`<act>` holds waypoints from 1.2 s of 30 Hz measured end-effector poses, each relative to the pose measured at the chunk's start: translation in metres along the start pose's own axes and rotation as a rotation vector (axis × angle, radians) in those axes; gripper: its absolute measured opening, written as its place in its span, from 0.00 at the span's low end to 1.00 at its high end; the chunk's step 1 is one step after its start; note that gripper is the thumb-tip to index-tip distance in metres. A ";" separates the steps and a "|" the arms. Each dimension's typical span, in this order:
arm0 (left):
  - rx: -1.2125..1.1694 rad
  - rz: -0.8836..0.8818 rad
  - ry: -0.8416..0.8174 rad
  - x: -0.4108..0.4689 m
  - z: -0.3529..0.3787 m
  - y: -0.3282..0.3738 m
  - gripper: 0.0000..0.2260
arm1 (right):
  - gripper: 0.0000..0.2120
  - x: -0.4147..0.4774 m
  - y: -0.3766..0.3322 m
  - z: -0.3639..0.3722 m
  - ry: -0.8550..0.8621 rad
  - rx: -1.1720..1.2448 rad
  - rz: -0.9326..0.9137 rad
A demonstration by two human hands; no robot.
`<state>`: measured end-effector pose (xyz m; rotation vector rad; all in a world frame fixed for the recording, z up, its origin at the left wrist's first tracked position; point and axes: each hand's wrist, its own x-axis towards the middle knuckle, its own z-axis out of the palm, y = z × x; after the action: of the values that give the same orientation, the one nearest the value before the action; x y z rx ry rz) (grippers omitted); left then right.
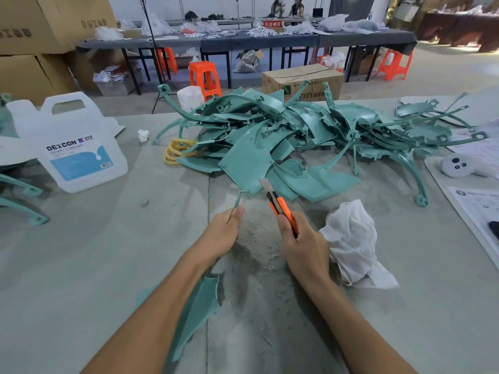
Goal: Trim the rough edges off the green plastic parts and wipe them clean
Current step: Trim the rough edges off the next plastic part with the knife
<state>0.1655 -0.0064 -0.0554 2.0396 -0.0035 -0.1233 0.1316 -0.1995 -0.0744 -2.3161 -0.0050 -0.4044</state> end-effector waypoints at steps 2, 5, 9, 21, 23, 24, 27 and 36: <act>-0.048 -0.007 -0.025 0.000 -0.003 0.001 0.20 | 0.14 -0.002 -0.001 0.000 -0.009 -0.034 -0.084; -0.002 -0.014 -0.065 0.001 -0.006 0.002 0.22 | 0.13 -0.008 -0.002 0.001 -0.028 -0.107 -0.192; 0.043 -0.004 -0.093 0.001 -0.006 0.003 0.23 | 0.14 -0.006 -0.006 0.002 -0.006 -0.181 -0.168; 0.008 -0.028 -0.082 0.002 -0.005 0.002 0.22 | 0.17 -0.009 -0.010 -0.002 -0.038 -0.202 -0.173; 0.027 -0.029 -0.073 0.001 -0.004 0.004 0.22 | 0.18 -0.011 -0.013 -0.001 -0.034 -0.287 -0.196; 0.038 -0.022 -0.070 0.000 -0.004 0.005 0.22 | 0.18 -0.012 -0.014 -0.001 -0.019 -0.297 -0.189; 0.059 0.010 -0.080 -0.001 -0.005 0.004 0.23 | 0.17 -0.010 -0.013 -0.001 0.013 -0.187 -0.131; 0.166 0.101 -0.045 -0.007 -0.004 0.000 0.29 | 0.13 -0.005 -0.007 -0.001 0.051 -0.020 -0.046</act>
<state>0.1592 -0.0026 -0.0525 2.1974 -0.1496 -0.1086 0.1256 -0.1946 -0.0697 -2.3285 -0.0295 -0.4892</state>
